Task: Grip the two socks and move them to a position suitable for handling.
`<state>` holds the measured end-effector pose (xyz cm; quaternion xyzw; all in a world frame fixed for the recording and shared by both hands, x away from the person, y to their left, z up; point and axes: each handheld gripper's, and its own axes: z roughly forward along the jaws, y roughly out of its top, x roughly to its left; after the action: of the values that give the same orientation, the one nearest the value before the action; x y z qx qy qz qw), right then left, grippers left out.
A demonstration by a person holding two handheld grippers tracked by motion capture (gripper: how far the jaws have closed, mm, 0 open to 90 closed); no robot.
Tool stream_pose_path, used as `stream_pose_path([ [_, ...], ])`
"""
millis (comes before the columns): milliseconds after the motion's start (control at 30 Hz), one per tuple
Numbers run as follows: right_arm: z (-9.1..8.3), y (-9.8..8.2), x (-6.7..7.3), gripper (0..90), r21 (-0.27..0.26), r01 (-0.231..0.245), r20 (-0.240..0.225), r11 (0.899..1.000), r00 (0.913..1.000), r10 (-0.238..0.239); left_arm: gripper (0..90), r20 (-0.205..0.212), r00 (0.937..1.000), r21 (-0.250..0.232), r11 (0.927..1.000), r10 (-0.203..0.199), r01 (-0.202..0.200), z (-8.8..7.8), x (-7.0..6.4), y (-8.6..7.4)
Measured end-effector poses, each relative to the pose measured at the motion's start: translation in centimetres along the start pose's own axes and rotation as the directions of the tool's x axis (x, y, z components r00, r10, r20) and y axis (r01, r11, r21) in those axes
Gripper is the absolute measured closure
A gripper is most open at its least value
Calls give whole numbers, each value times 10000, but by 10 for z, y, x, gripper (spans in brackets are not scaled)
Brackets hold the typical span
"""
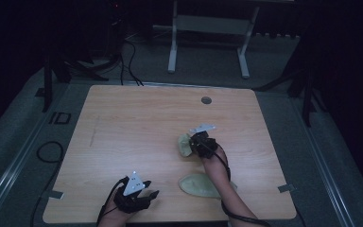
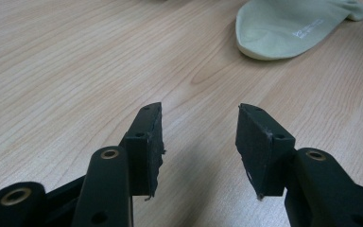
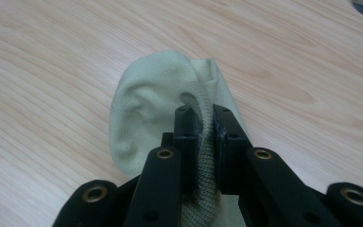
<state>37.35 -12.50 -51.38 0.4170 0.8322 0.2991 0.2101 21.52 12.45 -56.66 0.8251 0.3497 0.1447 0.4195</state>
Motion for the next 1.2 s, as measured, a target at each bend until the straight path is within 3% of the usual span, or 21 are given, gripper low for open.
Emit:
stream_pose_path([
  [167,-12,-17,-24,816,325,-649,132,9974,9978,645,513,39,10000,-61,10000,-21,21,1,0,3],
  [300,-12,-35,-31,813,480,-1024,375,9936,9942,1007,514,158,9998,-171,9998,-107,109,6,0,10],
  [367,-8,-41,-33,793,640,-1067,392,9922,9938,1043,514,186,9998,-174,9998,43,-40,11,-2,18],
  [400,-5,-44,-33,763,725,-1152,436,9907,9927,1122,515,219,9997,-187,9998,120,-116,13,-3,22],
  [500,6,-52,-30,563,1076,-1068,346,9884,9940,1036,514,297,9986,-92,9990,433,-430,23,-6,36],
  [567,6,-54,-26,476,946,-1097,391,9895,9936,1064,513,351,9977,-81,9983,575,-572,29,-7,46],
  [700,3,-51,-28,390,1046,-1185,-63,9874,9928,1198,512,313,9960,73,9965,833,-835,44,-8,66],
  [767,0,-50,-30,391,944,-1258,-146,9876,9917,1277,512,314,9955,81,9960,889,-892,48,-8,72],
  [800,-5,-50,-32,392,864,-1252,-211,9884,9916,1274,512,309,9950,24,9955,947,-948,55,-7,84],
  [933,-22,-54,-39,557,772,-744,-17,9942,9972,748,529,216,9966,-248,9965,801,-796,76,-8,108],
  [967,-24,-58,-39,587,849,-638,-196,9943,9976,656,542,211,9963,-254,9962,839,-834,82,-8,112],
  [1100,-24,-65,-34,642,1004,-347,-547,9943,9977,403,626,124,9935,228,9933,1130,-1133,113,-11,125],
  [1167,-21,-67,-31,651,1099,-174,-648,9938,9976,246,676,-129,9900,543,9887,1407,-1398,127,-13,127],
  [1200,-20,-68,-28,671,1262,-21,-480,9920,9988,82,712,-309,9877,705,9860,1535,-1511,133,-14,127],
])
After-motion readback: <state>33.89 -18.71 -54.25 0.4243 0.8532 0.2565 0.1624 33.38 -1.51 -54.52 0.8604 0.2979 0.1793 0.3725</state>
